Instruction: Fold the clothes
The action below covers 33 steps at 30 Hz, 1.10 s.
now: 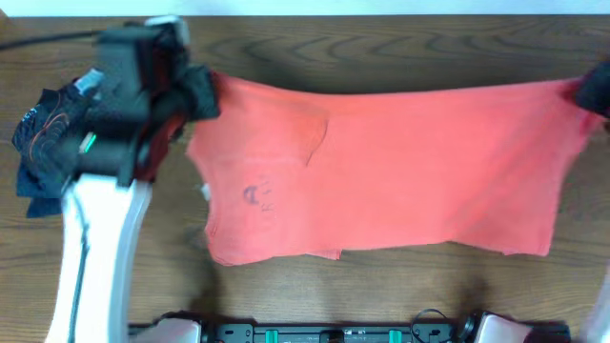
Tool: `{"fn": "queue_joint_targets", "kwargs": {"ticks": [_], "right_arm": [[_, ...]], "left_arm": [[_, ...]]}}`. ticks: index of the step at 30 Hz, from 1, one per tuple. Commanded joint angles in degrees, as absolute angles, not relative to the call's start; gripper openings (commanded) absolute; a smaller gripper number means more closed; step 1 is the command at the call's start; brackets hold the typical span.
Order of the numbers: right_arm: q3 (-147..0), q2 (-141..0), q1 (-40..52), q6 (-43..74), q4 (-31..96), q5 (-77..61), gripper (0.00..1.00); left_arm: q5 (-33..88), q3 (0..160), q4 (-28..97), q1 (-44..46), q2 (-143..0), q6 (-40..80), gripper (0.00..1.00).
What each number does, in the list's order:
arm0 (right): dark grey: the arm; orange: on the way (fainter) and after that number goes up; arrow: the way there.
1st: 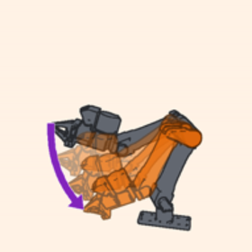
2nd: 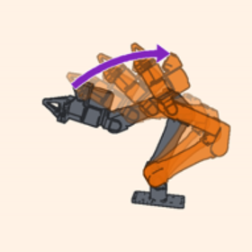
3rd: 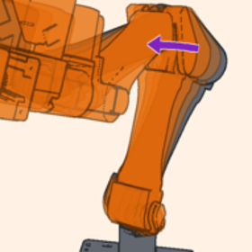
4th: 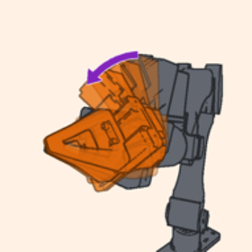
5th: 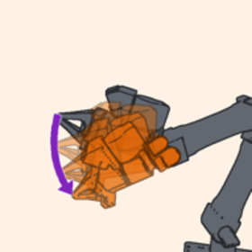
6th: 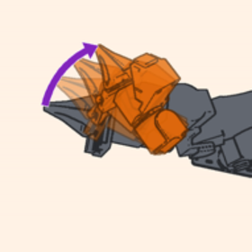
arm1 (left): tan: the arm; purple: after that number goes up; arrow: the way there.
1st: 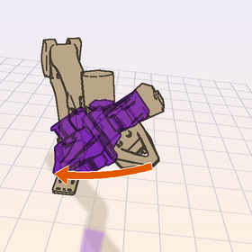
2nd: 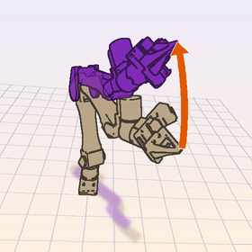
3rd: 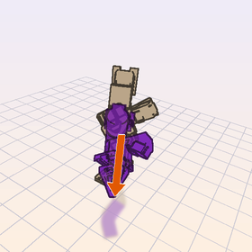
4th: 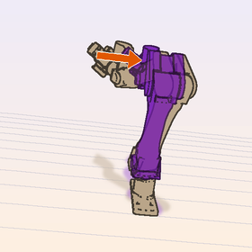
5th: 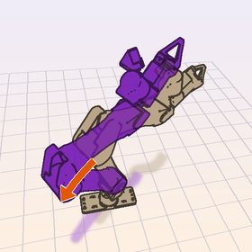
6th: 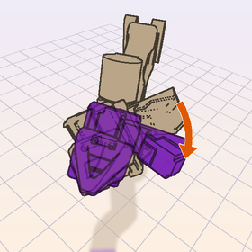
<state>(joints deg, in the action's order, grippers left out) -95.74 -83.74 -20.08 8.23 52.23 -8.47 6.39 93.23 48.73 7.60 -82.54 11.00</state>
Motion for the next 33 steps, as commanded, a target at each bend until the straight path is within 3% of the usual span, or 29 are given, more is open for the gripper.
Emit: {"fn": "queue_joint_targets", "kwargs": {"ticks": [1,7,12,18,23,33], "right_arm": [[-96.0,-90.5,-17.1,6.5,48.0,-9.3,0.01],[-96.0,-100.7,-14.6,7.9,27.6,-11.4,0.01],[-97.7,-101.0,-15.0,14.7,8.5,-11.4,0.01],[-110.4,-101.0,-16.9,16.2,10.3,-9.6,0.01],[-114.8,-100.9,-16.9,10.9,23.3,-3.9,0.01],[-113.5,-102.0,-17.0,6.1,54.0,15.0,0.01]], "left_arm": [[5.0,93.3,44.3,7.4,-90.2,7.7,0.06],[4.8,97.1,25.5,6.7,-101.6,4.0,0.06],[4.4,102.5,7.9,4.2,-102.4,7.2,0.06],[8.7,116.8,5.0,0.9,-102.4,10.8,0.06],[12.1,120.4,13.7,-0.4,-101.6,10.8,0.06],[16.5,119.1,62.6,-1.0,-100.9,9.7,0.06]]}}
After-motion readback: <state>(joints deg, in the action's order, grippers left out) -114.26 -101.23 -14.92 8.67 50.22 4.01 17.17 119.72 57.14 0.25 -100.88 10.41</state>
